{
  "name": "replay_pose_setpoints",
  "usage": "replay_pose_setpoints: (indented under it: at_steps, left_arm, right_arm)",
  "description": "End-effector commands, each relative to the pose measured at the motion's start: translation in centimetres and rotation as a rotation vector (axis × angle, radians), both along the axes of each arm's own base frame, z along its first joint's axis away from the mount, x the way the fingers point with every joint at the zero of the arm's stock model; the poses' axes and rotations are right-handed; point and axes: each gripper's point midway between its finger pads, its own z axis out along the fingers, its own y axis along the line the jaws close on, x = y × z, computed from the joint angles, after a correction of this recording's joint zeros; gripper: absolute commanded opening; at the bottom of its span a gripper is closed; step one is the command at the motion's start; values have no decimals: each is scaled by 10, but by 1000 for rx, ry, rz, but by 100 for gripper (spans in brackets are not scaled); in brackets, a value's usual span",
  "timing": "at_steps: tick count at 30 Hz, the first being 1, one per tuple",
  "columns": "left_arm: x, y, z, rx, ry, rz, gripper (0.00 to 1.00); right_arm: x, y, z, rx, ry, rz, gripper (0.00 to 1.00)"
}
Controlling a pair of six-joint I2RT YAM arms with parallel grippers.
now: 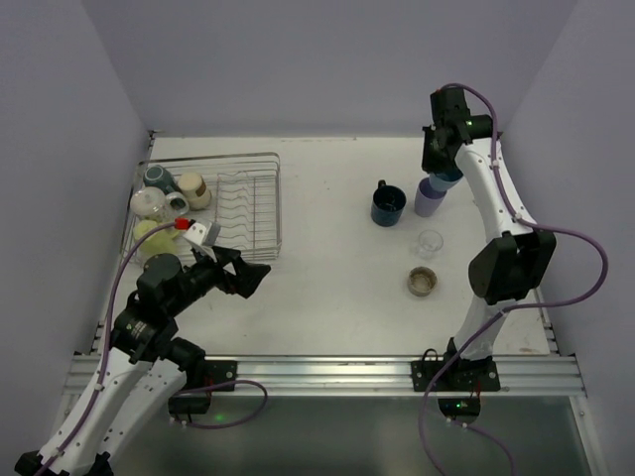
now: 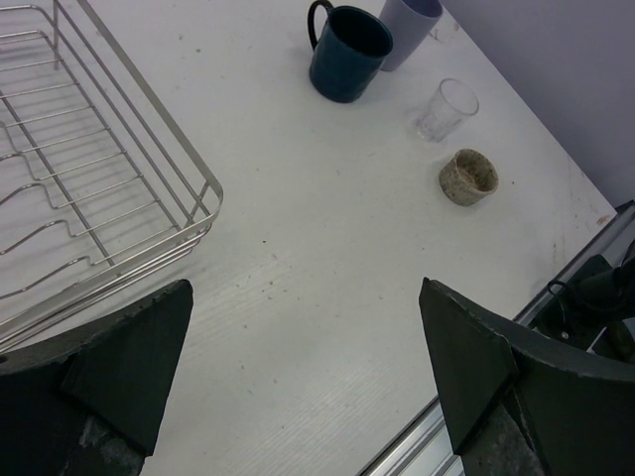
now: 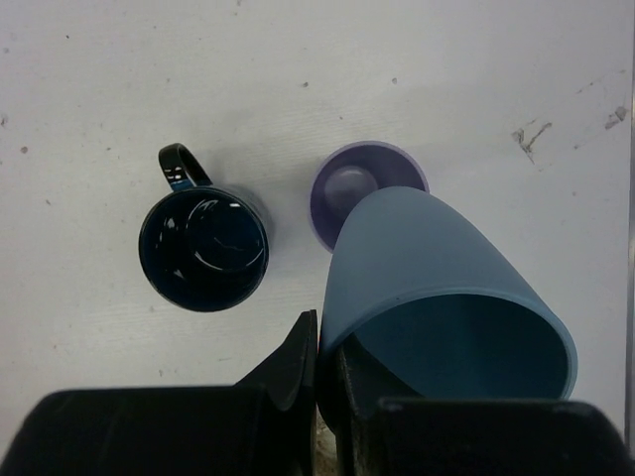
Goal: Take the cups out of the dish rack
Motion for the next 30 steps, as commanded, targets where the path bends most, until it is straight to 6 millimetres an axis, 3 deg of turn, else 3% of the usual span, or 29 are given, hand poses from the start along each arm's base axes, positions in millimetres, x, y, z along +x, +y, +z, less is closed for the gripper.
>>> replay_pose_setpoints:
  at_steps: [1, 17, 30]
  left_arm:
    - [0, 1, -2, 19, -11, 0, 100]
    - [2, 1, -5, 27, 2, 5, 100]
    - [5, 3, -9, 35, 19, 22, 100]
  right_arm:
    - [2, -1, 9, -5, 13, 62, 0]
    - [23, 7, -21, 41, 68, 80, 0]
    - [25, 1, -56, 46, 139, 64, 0]
